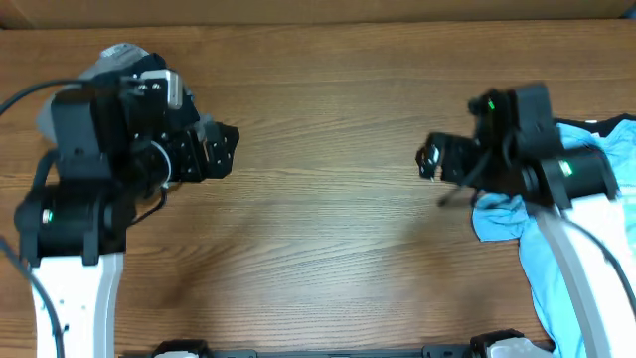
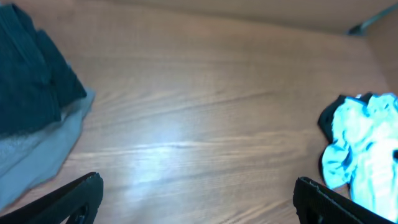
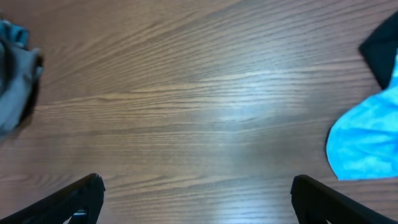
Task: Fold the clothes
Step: 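Raise both arms and reach the right gripper to the blue T-shirt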
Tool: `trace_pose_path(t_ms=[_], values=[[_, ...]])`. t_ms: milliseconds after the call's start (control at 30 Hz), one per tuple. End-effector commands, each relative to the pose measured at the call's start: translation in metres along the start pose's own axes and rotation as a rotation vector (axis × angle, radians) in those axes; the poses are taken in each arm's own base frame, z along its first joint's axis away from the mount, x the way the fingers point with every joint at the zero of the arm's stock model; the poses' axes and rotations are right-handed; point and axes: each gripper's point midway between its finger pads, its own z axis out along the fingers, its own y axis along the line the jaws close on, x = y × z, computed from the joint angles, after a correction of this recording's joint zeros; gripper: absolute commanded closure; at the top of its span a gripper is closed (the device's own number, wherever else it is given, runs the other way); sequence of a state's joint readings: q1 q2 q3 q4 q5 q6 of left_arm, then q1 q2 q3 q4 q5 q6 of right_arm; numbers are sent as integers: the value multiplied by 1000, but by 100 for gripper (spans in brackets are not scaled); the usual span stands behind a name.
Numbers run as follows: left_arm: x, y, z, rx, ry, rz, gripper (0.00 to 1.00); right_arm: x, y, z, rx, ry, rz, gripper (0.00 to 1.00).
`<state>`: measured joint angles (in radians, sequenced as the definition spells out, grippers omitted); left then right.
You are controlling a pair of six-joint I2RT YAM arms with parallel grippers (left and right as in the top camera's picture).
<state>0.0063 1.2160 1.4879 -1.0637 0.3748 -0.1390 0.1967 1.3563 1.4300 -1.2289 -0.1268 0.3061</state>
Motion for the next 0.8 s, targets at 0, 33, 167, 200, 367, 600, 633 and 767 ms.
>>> trace_pose_path(t_ms=[0, 33, 167, 200, 367, 600, 633, 767], values=[[-2, -7, 2, 34, 24, 48, 0, -11, -4, 15, 35, 25, -17, 0], [1, -7, 3, 35, 36, 46, 0, -13, -9, 22, 61, 33, -3, 0], [11, -5, 5, 34, 84, 56, 0, -18, -47, 48, 209, 71, 171, 2], [13, -5, 5, 33, 92, 54, 0, -18, -58, 53, 246, 85, 217, 4], [22, -4, 4, 29, 125, 42, 0, -5, -113, 85, 384, 207, 402, 4], [31, -2, 3, 24, 161, 58, 0, 26, -165, 132, 476, 385, 524, 10], [31, -2, 3, 24, 161, 58, 0, 27, -168, 137, 480, 394, 529, 10], [30, -2, 3, 24, 159, 59, 0, 35, -175, 153, 500, 440, 534, 17]])
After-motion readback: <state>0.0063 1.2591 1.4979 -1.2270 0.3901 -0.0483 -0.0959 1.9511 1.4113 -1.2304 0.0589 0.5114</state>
